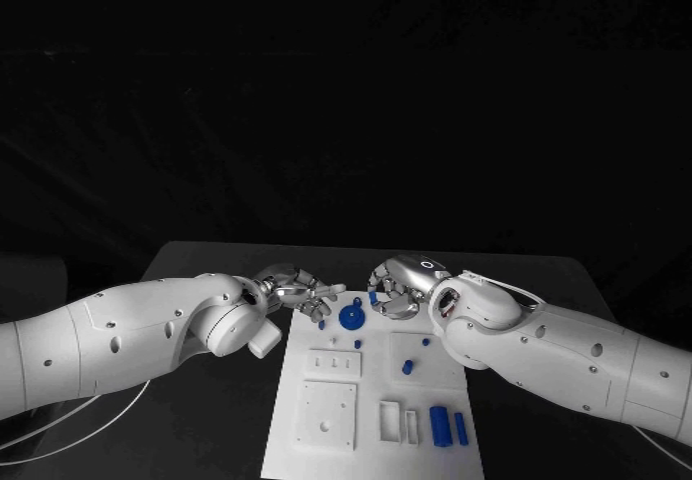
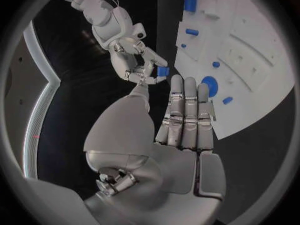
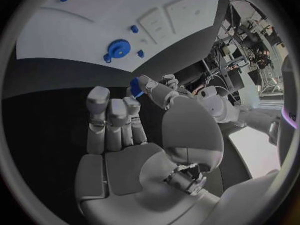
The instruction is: Assemble the parts on the task board
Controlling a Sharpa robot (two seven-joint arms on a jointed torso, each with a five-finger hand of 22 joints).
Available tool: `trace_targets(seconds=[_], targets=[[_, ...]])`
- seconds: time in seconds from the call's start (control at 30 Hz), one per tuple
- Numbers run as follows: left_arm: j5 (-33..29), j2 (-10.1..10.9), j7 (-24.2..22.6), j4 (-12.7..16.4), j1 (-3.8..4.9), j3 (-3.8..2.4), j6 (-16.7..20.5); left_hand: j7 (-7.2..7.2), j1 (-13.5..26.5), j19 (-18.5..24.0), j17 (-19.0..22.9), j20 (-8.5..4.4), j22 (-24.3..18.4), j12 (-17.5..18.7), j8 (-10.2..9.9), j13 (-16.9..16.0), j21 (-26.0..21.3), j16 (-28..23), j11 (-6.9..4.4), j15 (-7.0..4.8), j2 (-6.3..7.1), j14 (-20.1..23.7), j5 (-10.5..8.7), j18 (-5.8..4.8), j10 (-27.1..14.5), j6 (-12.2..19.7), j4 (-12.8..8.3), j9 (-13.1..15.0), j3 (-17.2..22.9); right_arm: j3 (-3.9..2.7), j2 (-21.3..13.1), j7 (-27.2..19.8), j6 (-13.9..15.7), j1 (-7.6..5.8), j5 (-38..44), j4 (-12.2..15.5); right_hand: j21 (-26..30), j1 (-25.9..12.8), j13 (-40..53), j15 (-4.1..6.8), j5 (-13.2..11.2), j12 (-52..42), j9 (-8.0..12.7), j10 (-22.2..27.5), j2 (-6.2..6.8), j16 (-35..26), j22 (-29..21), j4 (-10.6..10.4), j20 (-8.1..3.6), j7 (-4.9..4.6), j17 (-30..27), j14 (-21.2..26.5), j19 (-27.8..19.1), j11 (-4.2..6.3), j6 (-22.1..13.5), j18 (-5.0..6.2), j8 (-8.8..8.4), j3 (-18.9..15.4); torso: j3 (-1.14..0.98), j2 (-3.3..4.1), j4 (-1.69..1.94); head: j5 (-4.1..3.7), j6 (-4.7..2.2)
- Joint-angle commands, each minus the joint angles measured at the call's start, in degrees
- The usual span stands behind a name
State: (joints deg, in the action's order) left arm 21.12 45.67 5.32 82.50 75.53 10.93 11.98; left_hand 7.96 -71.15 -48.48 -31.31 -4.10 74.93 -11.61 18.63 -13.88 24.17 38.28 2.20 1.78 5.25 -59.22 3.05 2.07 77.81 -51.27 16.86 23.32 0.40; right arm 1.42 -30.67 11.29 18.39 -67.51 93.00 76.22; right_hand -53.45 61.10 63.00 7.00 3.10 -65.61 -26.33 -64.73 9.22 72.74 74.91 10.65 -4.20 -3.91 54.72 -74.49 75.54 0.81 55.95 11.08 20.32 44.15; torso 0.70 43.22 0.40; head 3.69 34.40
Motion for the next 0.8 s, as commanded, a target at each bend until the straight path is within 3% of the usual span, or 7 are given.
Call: trace_targets(seconds=[0.03,0.1,0.2,0.37,0.5,0.8], targets=[[2.0,-0.3,2.8,0.5,0.03,-0.01,-3.8,0.27,2.0,1.1,0.2,0.34,1.1,0.6,-0.2,-0.1,-0.4,-0.6,0.18,0.32,0.21,1.1,-0.19,-0.30,-1.1,-0.2,0.0,-0.1,-0.3,0.04,0.5,2.0,-1.3,0.03,1.8,0.3,-0.3,0.0,0.0,0.33,-0.3,-0.1,-0.8,0.1,0.46,-0.1,0.8,0.1,-0.27,-1.36,0.1,-0.1,0.2,0.34,1.9,3.92,0.11,0.2,0.00,0.03,-0.09,0.25,-0.04],[2.0,-0.3,2.8,0.8,0.03,-0.01,-4.0,0.26,2.8,1.4,0.3,0.47,1.1,0.7,-0.2,-0.2,-0.5,-0.7,0.22,0.45,0.20,1.4,-0.19,-0.22,-1.4,-0.3,0.0,-0.2,-0.1,0.07,0.7,2.0,-1.5,0.03,1.8,0.4,-0.3,0.0,0.0,0.33,-0.3,-0.1,-0.8,0.1,0.53,-0.1,0.8,0.2,-0.27,-1.36,0.1,-0.1,0.2,0.34,1.9,3.92,0.11,0.3,0.02,0.03,-0.07,0.35,-0.06],[1.6,-0.5,2.6,0.8,0.02,-0.01,-4.2,0.22,3.7,1.8,0.3,0.68,1.1,0.9,-0.2,-0.4,-0.5,-0.8,0.31,0.63,0.06,1.8,-0.19,-0.10,-1.8,-0.5,0.0,-0.2,0.3,0.12,1.2,2.0,-1.7,0.05,1.8,0.5,-0.3,0.0,0.0,0.33,-0.3,-0.1,-0.8,0.1,0.56,-0.1,0.8,0.2,-0.27,-1.37,0.1,-0.1,0.2,0.34,1.9,3.92,0.11,0.3,0.17,0.28,0.52,-0.22,-0.30],[0.1,-0.5,2.8,1.0,0.02,-0.01,-3.9,0.22,2.4,2.4,0.4,0.92,1.2,1.3,-0.2,-0.6,-0.6,-0.9,0.57,0.85,-1.15,2.3,-0.19,0.07,-2.7,-0.6,-0.3,-0.2,1.0,0.29,1.9,1.9,-1.8,0.06,1.9,0.8,-0.3,0.0,0.0,0.33,-0.3,-0.1,-0.9,0.1,0.55,-0.1,0.8,0.2,-0.26,-1.37,0.1,-0.1,0.2,0.34,1.9,3.92,0.11,0.3,0.17,0.26,0.35,-0.42,-0.42],[0.0,-0.6,2.6,1.0,0.02,-0.01,-4.0,0.24,1.1,2.6,0.4,1.02,1.2,1.4,-0.2,-0.8,-0.4,-0.8,0.62,0.90,-1.76,2.3,-0.18,0.11,-2.8,-0.7,-0.3,-0.3,0.9,0.41,2.3,1.9,-2.0,0.09,2.1,1.1,-0.3,0.0,0.0,0.33,-0.3,-0.1,-0.9,0.1,0.54,-0.1,0.8,0.2,-0.26,-1.37,0.1,-0.1,0.2,0.33,1.9,3.92,0.10,0.3,0.08,0.22,0.44,-0.43,-0.39],[-0.2,-0.8,2.5,1.2,0.02,-0.01,-4.2,0.20,-0.4,2.7,0.3,1.07,1.2,1.4,-0.2,-1.2,-0.2,-0.6,0.59,0.91,-2.82,2.3,-0.17,0.15,-2.8,-0.8,-0.3,-0.3,0.4,0.82,3.2,1.7,-2.1,0.24,2.1,0.9,-0.3,0.0,0.0,0.32,-0.3,-0.1,-0.9,0.1,0.58,-0.2,0.8,0.2,-0.24,-1.38,0.1,-0.1,0.2,0.33,1.9,3.92,0.10,0.3,0.08,0.33,0.47,-0.35,-0.41]])
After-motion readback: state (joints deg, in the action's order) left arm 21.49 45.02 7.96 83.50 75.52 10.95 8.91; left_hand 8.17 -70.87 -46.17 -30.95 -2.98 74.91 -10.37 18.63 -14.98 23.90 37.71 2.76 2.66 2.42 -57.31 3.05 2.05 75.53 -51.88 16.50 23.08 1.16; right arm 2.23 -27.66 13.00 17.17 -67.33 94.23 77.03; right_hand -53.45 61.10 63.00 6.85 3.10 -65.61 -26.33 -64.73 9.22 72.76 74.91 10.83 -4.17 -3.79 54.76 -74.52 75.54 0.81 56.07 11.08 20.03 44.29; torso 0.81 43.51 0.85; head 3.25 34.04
